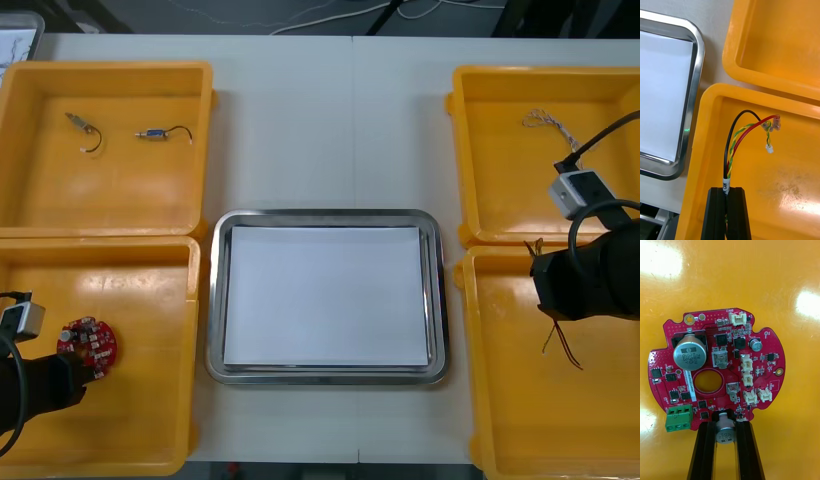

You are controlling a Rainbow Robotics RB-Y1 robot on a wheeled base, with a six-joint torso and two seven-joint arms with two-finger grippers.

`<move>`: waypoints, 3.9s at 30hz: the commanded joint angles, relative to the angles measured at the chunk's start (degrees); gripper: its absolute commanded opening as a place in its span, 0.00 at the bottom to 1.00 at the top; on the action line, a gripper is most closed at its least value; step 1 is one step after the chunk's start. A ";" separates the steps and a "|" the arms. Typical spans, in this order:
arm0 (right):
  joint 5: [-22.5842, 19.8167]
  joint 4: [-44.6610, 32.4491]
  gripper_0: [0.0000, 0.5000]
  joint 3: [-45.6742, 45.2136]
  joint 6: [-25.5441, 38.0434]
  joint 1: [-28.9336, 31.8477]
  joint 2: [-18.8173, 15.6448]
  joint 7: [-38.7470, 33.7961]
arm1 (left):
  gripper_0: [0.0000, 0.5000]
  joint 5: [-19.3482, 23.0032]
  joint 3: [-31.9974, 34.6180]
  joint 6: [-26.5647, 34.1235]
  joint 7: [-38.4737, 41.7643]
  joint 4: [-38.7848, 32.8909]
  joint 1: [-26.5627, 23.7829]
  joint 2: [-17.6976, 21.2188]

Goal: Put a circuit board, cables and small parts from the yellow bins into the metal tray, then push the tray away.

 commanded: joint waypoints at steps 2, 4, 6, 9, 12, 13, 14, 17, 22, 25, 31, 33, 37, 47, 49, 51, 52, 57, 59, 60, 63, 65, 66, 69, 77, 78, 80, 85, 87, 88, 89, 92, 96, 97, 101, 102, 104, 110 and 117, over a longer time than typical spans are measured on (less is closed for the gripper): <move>0.13 -1.87 0.00 1.08 0.20 -1.93 -2.07 -2.69 | 0.23 -0.74 -1.44 0.27 -1.40 -1.66 0.31 -1.01; 0.22 -1.87 0.00 1.08 0.20 -1.84 -2.07 -2.69 | 0.29 -0.74 -1.44 0.27 -1.23 -1.74 0.31 -0.75; 0.22 -1.87 0.00 1.08 0.20 -1.84 -1.98 -2.78 | 0.48 -0.74 -1.35 0.27 -1.23 -1.74 0.22 -0.40; 0.22 -1.87 0.00 1.08 0.20 -1.84 -1.98 -2.78 | 0.81 -0.74 -1.09 0.53 -1.31 -1.74 0.13 0.13; 0.22 -1.87 0.00 1.08 0.20 -1.84 -1.98 -2.78 | 0.99 0.40 0.14 2.90 -1.40 -2.27 -0.48 0.31; 0.22 -1.87 0.00 1.08 0.20 -1.84 -1.98 -2.78 | 1.00 1.01 1.02 4.49 -1.23 -2.98 -0.66 0.31; 0.22 -1.87 0.00 1.08 0.20 -1.84 -1.98 -2.78 | 1.00 1.10 1.37 5.19 -1.23 -3.33 -0.75 0.31; 0.22 -1.87 0.00 1.08 0.20 -1.84 -1.98 -2.78 | 1.00 1.80 3.13 8.62 -0.87 -5.17 -1.01 0.40; 0.22 -1.87 0.00 1.08 0.20 -1.84 -1.98 -2.78 | 1.00 4.09 5.94 12.92 -0.43 -6.58 -2.42 1.45; 0.22 -1.87 0.00 1.08 0.20 -1.84 -1.98 -2.78 | 1.00 5.23 7.79 15.12 -0.61 -7.55 -3.38 2.59; 0.22 -1.87 0.00 1.08 0.20 -1.84 -1.98 -2.78 | 1.00 5.32 11.13 19.69 -2.10 -10.36 -5.93 5.76; 0.22 -1.87 0.00 1.08 0.20 -1.84 -1.98 -2.78 | 1.00 5.14 11.83 20.48 -3.86 -10.53 -6.81 6.46; 0.22 -1.87 0.00 1.08 0.20 -1.84 -1.98 -2.78 | 1.00 4.35 12.62 21.01 -8.08 -10.53 -8.66 8.22; 0.22 -1.87 0.00 1.08 0.20 -1.84 -1.98 -2.78 | 1.00 4.70 12.62 20.39 -24.87 -9.74 -10.24 15.07; 0.22 -1.87 0.00 1.08 0.20 -1.84 -1.98 -2.78 | 1.00 5.14 13.41 20.22 -28.47 -9.65 -9.98 15.42; 0.22 -1.87 0.00 1.08 0.20 -1.84 -1.98 -2.78 | 1.00 5.85 14.20 20.04 -32.78 -9.65 -9.18 15.69; 0.22 -1.87 0.00 1.08 0.20 -1.84 -1.98 -2.78 | 1.00 6.02 14.38 19.95 -33.83 -9.57 -9.01 15.69; 0.22 -1.87 0.00 1.08 0.20 -1.84 -1.98 -2.78 | 1.00 7.25 14.64 17.49 -43.50 -6.67 -8.39 15.78; 0.22 -1.87 0.00 1.08 0.20 -1.84 -1.98 -2.78 | 1.00 7.87 14.29 15.91 -47.72 -4.73 -8.39 15.78; 0.22 -1.87 0.00 1.08 0.20 -1.84 -1.98 -2.78 | 1.00 8.40 14.03 14.94 -50.36 -3.50 -8.31 15.78; 0.22 -1.87 0.00 1.08 0.20 -1.84 -1.98 -2.78 | 1.00 10.15 13.24 12.48 -56.68 -0.25 -7.95 15.78; 0.22 -1.87 0.00 1.08 0.20 -1.84 -1.98 -2.78 | 1.00 11.21 12.71 11.52 -59.94 1.51 -7.78 15.78; 0.22 -1.87 0.00 1.08 0.20 -1.84 -1.98 -2.78 | 1.00 11.91 12.45 11.08 -62.13 2.47 -7.51 15.78; 0.22 -1.87 0.00 1.08 0.20 -1.84 -1.98 -2.78 | 1.00 12.79 11.39 9.76 -66.88 3.88 -6.72 15.78; 0.22 -1.87 0.00 1.08 0.20 -1.84 -1.98 -2.78 | 1.00 13.67 9.02 8.53 -69.57 3.97 -4.17 15.78; 0.22 -1.87 0.00 1.08 0.20 -1.84 -1.98 -2.78 | 1.00 13.58 8.84 8.53 -69.57 3.97 -3.91 15.78; 0.22 -1.87 0.00 1.08 0.20 -1.84 -1.98 -2.78 | 1.00 13.32 8.75 8.44 -69.57 3.97 -3.21 15.78; 0.22 -1.87 0.00 1.08 0.20 -1.84 -1.98 -2.78 | 1.00 12.18 7.70 7.03 -69.57 4.32 -1.10 15.78; 0.22 -1.87 0.00 1.08 0.20 -1.84 -1.98 -2.78 | 1.00 11.91 6.91 6.07 -69.57 4.58 -0.57 15.78; 0.22 -1.87 0.00 1.08 0.20 -1.84 -1.98 -2.78 | 1.00 11.82 6.64 5.72 -69.57 4.76 -0.40 15.78; 0.22 -1.87 0.00 1.08 0.20 -1.84 -1.98 -2.78 | 1.00 11.65 6.12 5.28 -69.57 5.02 -0.22 15.78; 0.22 -1.87 0.00 1.08 0.20 -1.84 -1.98 -2.78 | 1.00 10.86 4.80 3.69 -69.57 6.08 -0.31 15.51; 0.22 -1.87 0.00 1.08 0.20 -1.84 -1.98 -2.78 | 1.00 9.01 2.34 1.50 -69.57 6.78 -0.75 15.16; 0.22 -1.87 0.00 1.08 0.20 -1.84 -1.98 -2.78 | 1.00 8.75 1.99 1.23 -69.57 6.78 -0.83 15.07; 0.22 -1.87 0.00 1.08 0.20 -1.84 -1.98 -2.78 | 1.00 8.40 1.02 1.23 -69.57 6.69 -1.27 14.46; 0.22 -1.87 0.00 1.08 0.20 -1.84 -1.98 -2.78 | 1.00 8.31 0.58 1.23 -69.57 6.78 -1.45 14.37; 0.22 -1.87 0.00 1.08 0.20 -1.84 -1.98 -2.78 | 1.00 8.31 0.05 1.23 -69.57 6.78 -1.80 14.46; 0.22 -1.87 0.00 1.08 0.20 -1.84 -1.98 -2.78 | 0.97 7.87 -1.35 1.23 -69.57 6.78 -2.94 14.37; 0.22 -1.87 0.00 1.08 0.20 -1.84 -1.98 -2.78 | 0.91 6.81 -1.71 1.32 -69.57 6.78 -4.09 14.37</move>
